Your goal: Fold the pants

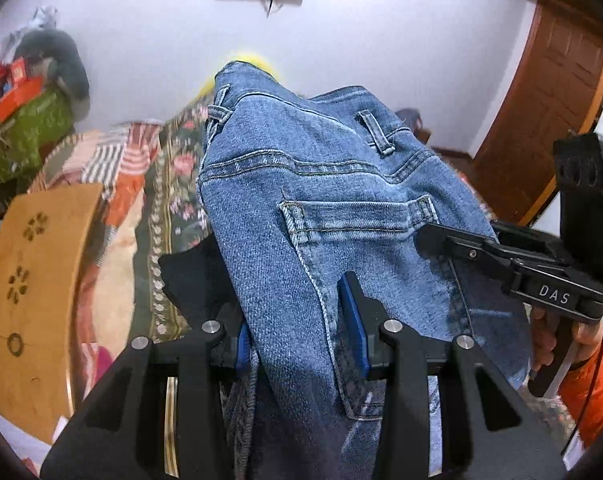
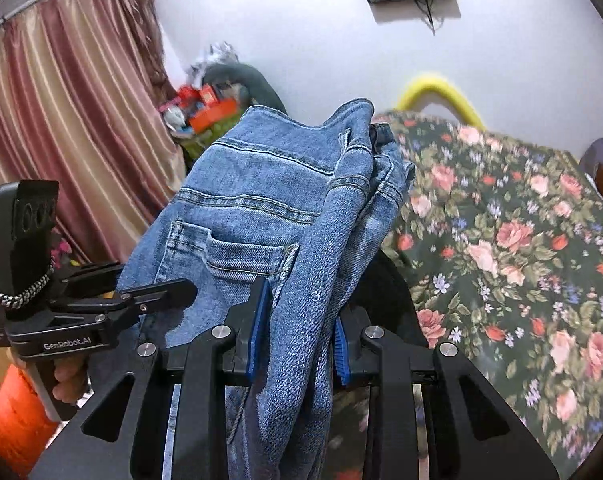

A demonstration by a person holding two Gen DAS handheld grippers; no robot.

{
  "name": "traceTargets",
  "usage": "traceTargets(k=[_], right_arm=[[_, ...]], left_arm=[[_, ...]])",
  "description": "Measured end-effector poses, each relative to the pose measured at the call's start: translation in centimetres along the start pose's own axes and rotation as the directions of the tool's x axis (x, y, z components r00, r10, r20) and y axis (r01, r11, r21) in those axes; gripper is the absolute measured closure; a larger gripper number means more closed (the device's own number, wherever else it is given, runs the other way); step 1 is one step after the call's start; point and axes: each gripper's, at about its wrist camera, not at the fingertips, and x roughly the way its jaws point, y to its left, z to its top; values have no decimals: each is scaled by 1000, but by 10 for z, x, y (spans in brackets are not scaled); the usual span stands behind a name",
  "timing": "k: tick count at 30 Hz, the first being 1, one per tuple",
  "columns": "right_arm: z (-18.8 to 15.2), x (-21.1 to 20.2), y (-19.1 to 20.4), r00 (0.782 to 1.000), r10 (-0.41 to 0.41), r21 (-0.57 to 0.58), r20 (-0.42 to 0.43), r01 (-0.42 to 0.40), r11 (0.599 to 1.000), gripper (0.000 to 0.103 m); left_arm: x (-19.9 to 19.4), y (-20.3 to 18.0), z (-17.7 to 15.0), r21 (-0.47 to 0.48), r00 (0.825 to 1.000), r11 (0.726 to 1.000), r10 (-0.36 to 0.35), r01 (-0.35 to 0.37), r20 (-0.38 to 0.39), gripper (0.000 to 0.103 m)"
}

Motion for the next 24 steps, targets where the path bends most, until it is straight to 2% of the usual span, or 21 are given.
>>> traceTargets(k=[6,8,10,11,13,15,18,22,24], right_arm=[[-21,66,-27,988,-53,15,-144,56,998,78],[-26,70,-30,987,-59,19,-148,63,998,78],[-26,63,-27,988,-66,17,-140,69,997,77],[-26,60,-24,986,-80,11,-149,83,997,76],[-25,54,-18,982,-103,0,-159,104,995,73],[-25,43,-13,980,-129,-22,-151,127,992,73],[-22,13,0,984,-139,-56,-111,134,989,71],[-17,-45,29,990,-139,-72,-21,137,988,71],[-14,-87,47,989,-138,-85,50,142,986,71]], left_arm=[[79,26,-19,-34,991,999,-3,-2,-130,63],[97,33,-26,-52,985,999,-12,4,-171,62],[101,39,-30,-78,984,997,-34,21,-175,60],[97,40,-30,-85,985,996,-42,27,-169,59],[90,40,-31,-80,986,997,-7,-6,-166,57],[77,33,-31,-33,984,996,72,-79,-162,57],[48,20,-28,24,982,991,135,-133,-132,57],[-9,1,-19,26,990,991,130,-129,-56,57],[-55,-18,-17,35,992,991,127,-127,14,57]])
